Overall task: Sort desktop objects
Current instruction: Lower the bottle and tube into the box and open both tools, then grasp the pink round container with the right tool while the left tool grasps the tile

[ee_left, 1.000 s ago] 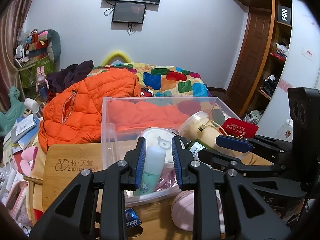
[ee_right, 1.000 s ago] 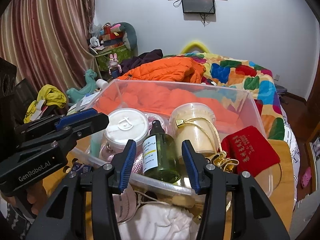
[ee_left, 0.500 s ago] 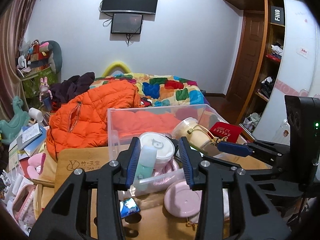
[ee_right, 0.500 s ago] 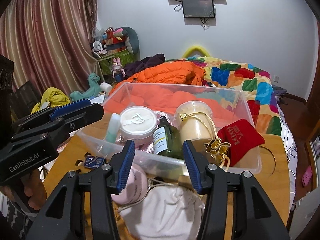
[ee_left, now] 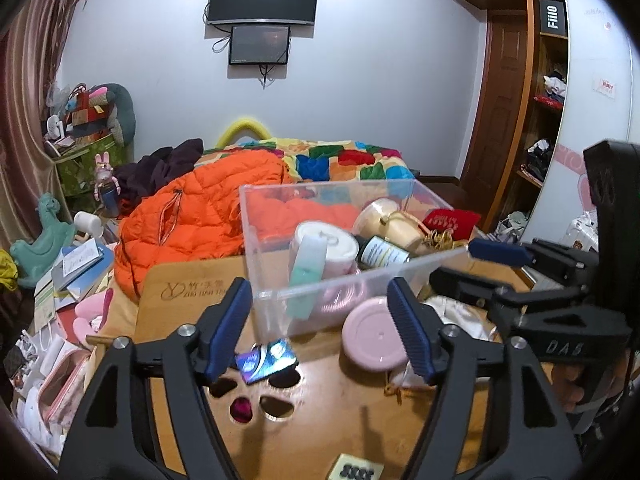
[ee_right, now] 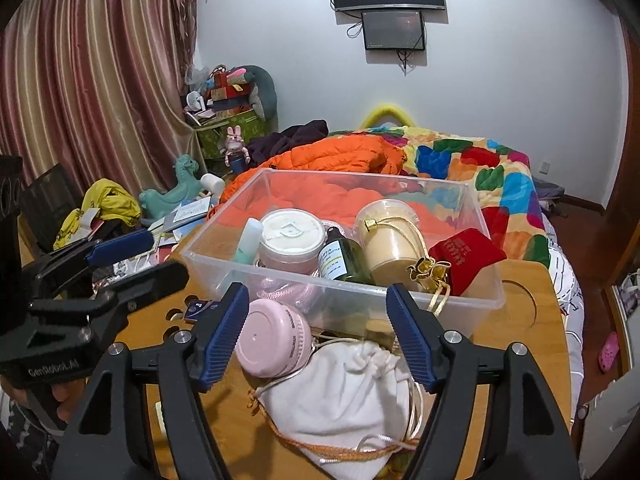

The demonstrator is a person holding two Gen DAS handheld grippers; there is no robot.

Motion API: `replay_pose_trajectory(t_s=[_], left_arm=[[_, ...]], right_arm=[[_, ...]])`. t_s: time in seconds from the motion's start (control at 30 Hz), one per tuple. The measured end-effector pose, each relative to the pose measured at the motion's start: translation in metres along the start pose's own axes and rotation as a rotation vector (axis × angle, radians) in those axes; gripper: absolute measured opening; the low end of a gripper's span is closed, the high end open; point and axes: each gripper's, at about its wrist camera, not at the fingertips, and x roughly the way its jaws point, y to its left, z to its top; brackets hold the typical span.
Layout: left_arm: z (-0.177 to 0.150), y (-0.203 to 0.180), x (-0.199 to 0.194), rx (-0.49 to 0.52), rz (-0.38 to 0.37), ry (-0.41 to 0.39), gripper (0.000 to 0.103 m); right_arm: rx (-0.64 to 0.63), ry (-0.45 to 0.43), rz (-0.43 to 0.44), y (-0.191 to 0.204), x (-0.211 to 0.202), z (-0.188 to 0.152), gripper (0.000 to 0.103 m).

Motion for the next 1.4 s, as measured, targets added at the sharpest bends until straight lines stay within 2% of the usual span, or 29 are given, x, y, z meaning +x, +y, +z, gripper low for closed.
replay_pose_trajectory(t_s=[0.27,0.47,0.83,1.0,1.07,1.1,1.17,1.3,1.33,1.4], left_arm=[[-0.030,0.011,-0.005,-0.015,-0.025,0.068,0.072],[-0.057,0.008,-0.008,0.008,-0.031,0.129,0.072],[-0.096,-0.005,-0.014,0.052,-0.115,0.210,0.072],[-0.107,-0.006,-0.007,0.063,-0.108,0.221,0.072],[-0.107,-0.008,-0.008,0.062,-0.112,0.217,0.069],[-0.107,-0.008,-0.008,0.060,-0.118,0.213,0.062],[-0.107,-0.009,-0.009,0.069,-0.111,0.204,0.056],[-0.109,-0.011,-0.008,0.096,-0.076,0.185,0.034],[-0.109,-0.011,-0.008,0.096,-0.075,0.183,0.034],[-0.110,-0.009,-0.009,0.081,-0.082,0.182,0.033]], right_arm=[[-0.062,-0.008,-0.027,0.013,-0.003,-0.011,0.069],[-0.081,0.030,-0.020,0.021,0.007,-0.020,0.069],[-0.114,0.114,-0.019,0.035,0.033,-0.031,0.069],[-0.136,0.163,-0.032,0.040,0.048,-0.038,0.069],[-0.143,0.180,-0.039,0.043,0.054,-0.040,0.069],[-0.147,0.182,-0.043,0.043,0.055,-0.040,0.069],[-0.160,0.180,-0.064,0.045,0.058,-0.040,0.069],[-0.171,0.171,-0.089,0.045,0.065,-0.039,0.069],[-0.172,0.169,-0.090,0.045,0.064,-0.039,0.063],[-0.172,0.146,-0.049,0.044,0.058,-0.038,0.063]])
